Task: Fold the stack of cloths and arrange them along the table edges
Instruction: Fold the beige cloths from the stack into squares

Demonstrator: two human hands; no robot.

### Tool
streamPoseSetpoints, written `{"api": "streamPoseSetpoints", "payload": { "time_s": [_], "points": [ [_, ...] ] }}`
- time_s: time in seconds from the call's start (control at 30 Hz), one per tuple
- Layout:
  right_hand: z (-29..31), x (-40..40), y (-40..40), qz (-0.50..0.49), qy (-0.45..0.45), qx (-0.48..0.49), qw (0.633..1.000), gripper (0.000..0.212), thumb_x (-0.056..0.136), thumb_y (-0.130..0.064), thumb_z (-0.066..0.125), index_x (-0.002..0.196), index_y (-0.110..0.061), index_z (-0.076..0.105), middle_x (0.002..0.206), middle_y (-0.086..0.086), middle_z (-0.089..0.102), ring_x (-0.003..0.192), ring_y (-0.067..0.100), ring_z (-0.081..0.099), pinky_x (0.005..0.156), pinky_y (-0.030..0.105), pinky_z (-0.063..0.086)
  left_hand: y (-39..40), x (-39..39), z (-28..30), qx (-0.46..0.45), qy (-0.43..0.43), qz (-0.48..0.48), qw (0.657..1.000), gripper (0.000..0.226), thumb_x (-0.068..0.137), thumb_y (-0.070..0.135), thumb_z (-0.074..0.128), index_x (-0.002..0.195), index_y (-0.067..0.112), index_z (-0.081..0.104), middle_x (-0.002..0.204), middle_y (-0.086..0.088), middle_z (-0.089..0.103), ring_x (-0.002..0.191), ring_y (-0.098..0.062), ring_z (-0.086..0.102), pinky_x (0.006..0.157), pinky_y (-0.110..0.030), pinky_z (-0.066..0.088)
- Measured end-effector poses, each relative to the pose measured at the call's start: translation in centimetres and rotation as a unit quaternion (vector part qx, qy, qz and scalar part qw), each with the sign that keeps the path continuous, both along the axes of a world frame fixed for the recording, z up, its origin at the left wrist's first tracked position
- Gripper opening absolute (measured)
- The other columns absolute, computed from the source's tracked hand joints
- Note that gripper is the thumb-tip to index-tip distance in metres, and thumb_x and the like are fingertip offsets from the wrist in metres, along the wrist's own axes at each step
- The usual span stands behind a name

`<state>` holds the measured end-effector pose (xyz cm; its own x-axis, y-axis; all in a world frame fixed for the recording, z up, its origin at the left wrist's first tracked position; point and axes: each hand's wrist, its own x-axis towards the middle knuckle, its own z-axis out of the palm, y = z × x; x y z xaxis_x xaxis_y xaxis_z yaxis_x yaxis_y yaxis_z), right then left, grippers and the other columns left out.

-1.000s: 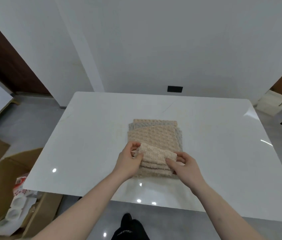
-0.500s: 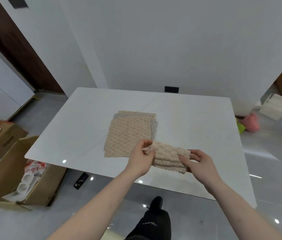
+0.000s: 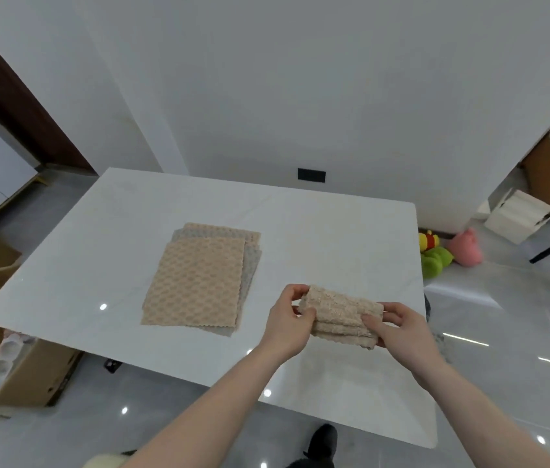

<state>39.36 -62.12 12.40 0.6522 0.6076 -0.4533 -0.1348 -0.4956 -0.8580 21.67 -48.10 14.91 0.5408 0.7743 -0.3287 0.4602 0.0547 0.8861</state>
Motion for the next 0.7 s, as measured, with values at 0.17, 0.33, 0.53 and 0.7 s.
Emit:
{"api": "streamPoseSetpoints", "payload": {
  "time_s": [0.17,0.33,0.53,0.7],
  "points": [
    [-0.2,4.9,0.3,0.018,-0.002,-0.008,1.0,0.026,0.085,-0.025,0.083,0.108,-0.024,0.071,0.098,-0.001,0.078,0.089,0.023,0.076,0.085,0.053,0.063,-0.3,3.9,-0.3,-0.01,0.002,0.016,1.0,0.036,0.096,0.015,0.059,0.129,0.031,0.056,0.122,0.02,0.06,0.095,-0.003,0.062,0.065,-0.007,0.048],
    [-0.4,8.6,1.6,0.059,-0.001,-0.01,0.998,0.027,0.087,-0.024,0.081,0.111,-0.022,0.07,0.102,0.0,0.077,0.09,0.022,0.076,0.086,0.051,0.063,-1.0,6.8,-0.8,-0.017,0.006,0.061,0.998,0.037,0.096,0.017,0.058,0.129,0.032,0.055,0.124,0.019,0.06,0.099,-0.007,0.065,0.069,-0.011,0.05],
    [-1.3,14.2,2.0,0.136,0.01,-0.024,0.99,0.032,0.085,-0.027,0.083,0.114,-0.02,0.069,0.107,0.001,0.077,0.091,0.02,0.076,0.083,0.046,0.064,-3.9,10.8,-1.8,-0.03,0.007,0.139,0.99,0.038,0.096,0.014,0.058,0.129,0.032,0.056,0.123,0.019,0.06,0.098,-0.009,0.068,0.072,-0.014,0.049],
    [-2.3,18.6,1.5,0.201,0.022,-0.035,0.979,0.038,0.08,-0.033,0.084,0.113,-0.022,0.069,0.106,0.0,0.078,0.094,0.021,0.076,0.085,0.05,0.064,-7.1,14.4,-2.3,-0.037,0.006,0.206,0.978,0.038,0.096,0.013,0.058,0.129,0.031,0.056,0.123,0.017,0.06,0.098,-0.011,0.068,0.068,-0.011,0.049]
  ]
}}
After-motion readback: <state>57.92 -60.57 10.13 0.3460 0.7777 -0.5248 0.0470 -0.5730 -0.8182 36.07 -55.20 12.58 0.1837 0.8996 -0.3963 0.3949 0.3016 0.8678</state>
